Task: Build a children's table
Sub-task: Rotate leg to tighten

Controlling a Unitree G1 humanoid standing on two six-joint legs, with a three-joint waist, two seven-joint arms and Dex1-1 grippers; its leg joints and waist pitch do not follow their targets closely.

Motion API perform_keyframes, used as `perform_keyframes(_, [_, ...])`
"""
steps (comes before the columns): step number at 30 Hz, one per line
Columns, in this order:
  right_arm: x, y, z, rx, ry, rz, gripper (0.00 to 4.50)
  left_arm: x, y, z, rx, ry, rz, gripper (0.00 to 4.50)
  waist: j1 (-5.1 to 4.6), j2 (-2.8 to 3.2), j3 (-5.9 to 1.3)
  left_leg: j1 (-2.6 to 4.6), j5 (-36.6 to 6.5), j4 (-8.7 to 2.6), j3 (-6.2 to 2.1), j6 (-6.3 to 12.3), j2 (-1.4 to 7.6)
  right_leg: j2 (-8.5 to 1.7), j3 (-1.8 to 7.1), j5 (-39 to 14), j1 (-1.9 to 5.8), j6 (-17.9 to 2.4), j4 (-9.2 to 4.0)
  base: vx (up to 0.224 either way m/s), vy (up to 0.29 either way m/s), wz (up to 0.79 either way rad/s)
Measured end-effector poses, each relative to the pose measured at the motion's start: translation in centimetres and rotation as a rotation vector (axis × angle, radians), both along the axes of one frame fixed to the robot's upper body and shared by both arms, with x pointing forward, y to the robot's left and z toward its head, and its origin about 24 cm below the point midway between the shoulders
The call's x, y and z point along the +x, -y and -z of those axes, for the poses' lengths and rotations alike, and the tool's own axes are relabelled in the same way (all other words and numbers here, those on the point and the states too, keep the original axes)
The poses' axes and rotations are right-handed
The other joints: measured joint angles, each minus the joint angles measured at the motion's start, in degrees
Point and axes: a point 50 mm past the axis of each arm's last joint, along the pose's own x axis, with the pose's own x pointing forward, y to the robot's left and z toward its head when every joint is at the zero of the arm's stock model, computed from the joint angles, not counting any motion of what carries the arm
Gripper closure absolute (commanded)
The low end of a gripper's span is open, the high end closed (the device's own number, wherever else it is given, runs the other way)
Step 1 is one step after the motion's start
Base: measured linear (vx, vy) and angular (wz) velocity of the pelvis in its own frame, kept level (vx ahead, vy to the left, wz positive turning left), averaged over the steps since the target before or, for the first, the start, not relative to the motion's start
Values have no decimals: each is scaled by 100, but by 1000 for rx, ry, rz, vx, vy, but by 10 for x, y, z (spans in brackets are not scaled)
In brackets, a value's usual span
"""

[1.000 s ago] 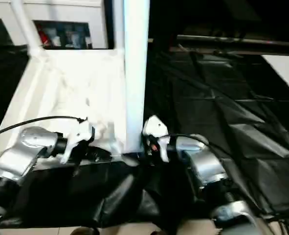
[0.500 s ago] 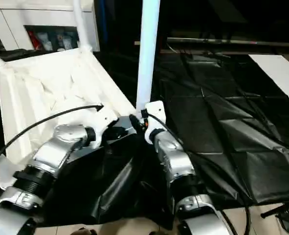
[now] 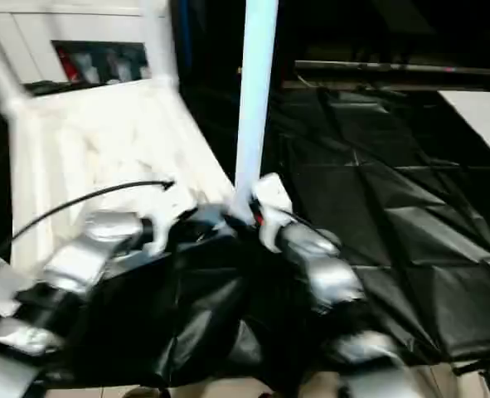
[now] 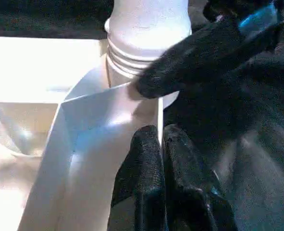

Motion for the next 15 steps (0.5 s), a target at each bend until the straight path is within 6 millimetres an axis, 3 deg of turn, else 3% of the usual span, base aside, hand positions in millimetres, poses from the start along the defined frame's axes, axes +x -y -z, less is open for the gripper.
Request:
perform_keyframes(3, [-14, 7, -7, -33, -18, -213, 102, -10, -19, -1, 7, -42, 111, 450, 41, -10, 3, -4, -1, 3, 1, 3, 4, 0, -3, -7, -1, 0, 1, 0, 0, 0])
perform_keyframes(6, [-19, 0, -12, -10, -17, -303, 102, -14, -21, -2, 15, -62, 177, 450, 52, -14, 3, -9, -1, 19, 8, 3, 8, -3, -4, -5, 0, -2, 4, 0, 0, 0])
perform_keyframes(15, [-24, 2, -10, -24, -48, -393, 102, -18, -28, -3, 28, -93, 223, 450, 41, -56, 2, -9, -2, 34, 16, 5, 14, -5, -6, -6, -5, -6, 24, 0, 0, 0])
